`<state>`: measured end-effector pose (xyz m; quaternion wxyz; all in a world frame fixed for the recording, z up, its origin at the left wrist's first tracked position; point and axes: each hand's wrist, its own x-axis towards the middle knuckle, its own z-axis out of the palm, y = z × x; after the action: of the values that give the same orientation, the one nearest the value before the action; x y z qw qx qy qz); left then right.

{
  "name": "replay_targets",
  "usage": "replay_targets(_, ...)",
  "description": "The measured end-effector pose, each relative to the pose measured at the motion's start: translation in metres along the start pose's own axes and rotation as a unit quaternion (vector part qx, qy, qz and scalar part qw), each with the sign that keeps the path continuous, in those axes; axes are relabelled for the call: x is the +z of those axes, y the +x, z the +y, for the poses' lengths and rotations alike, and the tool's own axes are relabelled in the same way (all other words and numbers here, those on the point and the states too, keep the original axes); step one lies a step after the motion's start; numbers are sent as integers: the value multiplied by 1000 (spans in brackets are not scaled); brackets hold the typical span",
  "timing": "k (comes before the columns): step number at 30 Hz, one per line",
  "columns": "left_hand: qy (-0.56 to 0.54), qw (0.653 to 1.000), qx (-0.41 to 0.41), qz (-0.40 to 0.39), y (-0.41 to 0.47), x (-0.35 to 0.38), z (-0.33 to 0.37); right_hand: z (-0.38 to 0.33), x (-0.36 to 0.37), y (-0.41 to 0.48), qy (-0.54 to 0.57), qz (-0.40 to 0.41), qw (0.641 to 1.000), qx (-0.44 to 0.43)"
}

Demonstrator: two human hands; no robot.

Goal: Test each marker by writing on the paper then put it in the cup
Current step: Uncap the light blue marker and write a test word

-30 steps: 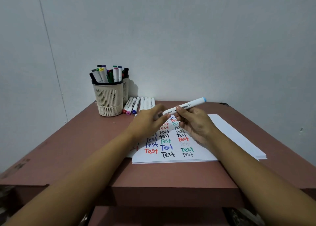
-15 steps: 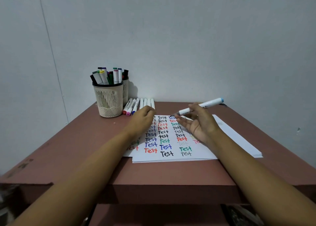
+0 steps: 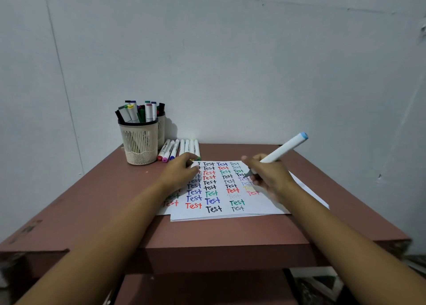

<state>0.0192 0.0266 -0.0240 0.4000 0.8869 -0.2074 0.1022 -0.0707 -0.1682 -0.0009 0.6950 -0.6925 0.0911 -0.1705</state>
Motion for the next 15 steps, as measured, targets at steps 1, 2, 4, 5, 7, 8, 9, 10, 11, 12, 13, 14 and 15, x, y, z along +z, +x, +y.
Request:
replay_targets(1,0,1000,-2,-3,0,0,0,3,-2,-2,-23,21,999,-6)
replay_targets(2,0,1000,-4,-6,0,0,0,7,-3,-4,-46,48,998,-13)
replay_targets(4,6,1000,-5,-9,1,-1,0,14,-5,-6,-74,96,992,-25)
replay_targets(5,11,1000,-6,-11,1,-1,0,15,-5,-7,-83,110,990,-31)
replay_targets(7,16,1000,-1,-12,2,-2,0,17,-5,-8,-109,122,986,-41)
replay_targets(8,16,1000,1,-14,2,-3,0,17,-5,-9,-122,124,984,-42)
replay_targets(9,13,1000,1,-16,2,-3,0,17,-4,-9,-128,124,983,-41)
replay_targets(10,10,1000,1,-18,2,-3,0,18,-5,-10,-130,123,983,-38)
replay_targets(11,8,1000,0,-20,1,-4,1,18,-5,-10,-132,120,983,-36)
replay_targets(12,8,1000,0,-22,1,-4,1,18,-5,-9,-135,115,984,-33)
replay_targets(13,8,1000,-1,-23,1,-4,1,18,-4,-9,-137,109,984,-31)
replay_targets(14,8,1000,-2,-25,1,-4,1,18,-4,-9,-138,104,985,-29)
replay_targets(15,7,1000,-1,-26,1,-4,1,19,-4,-9,-137,101,985,-29)
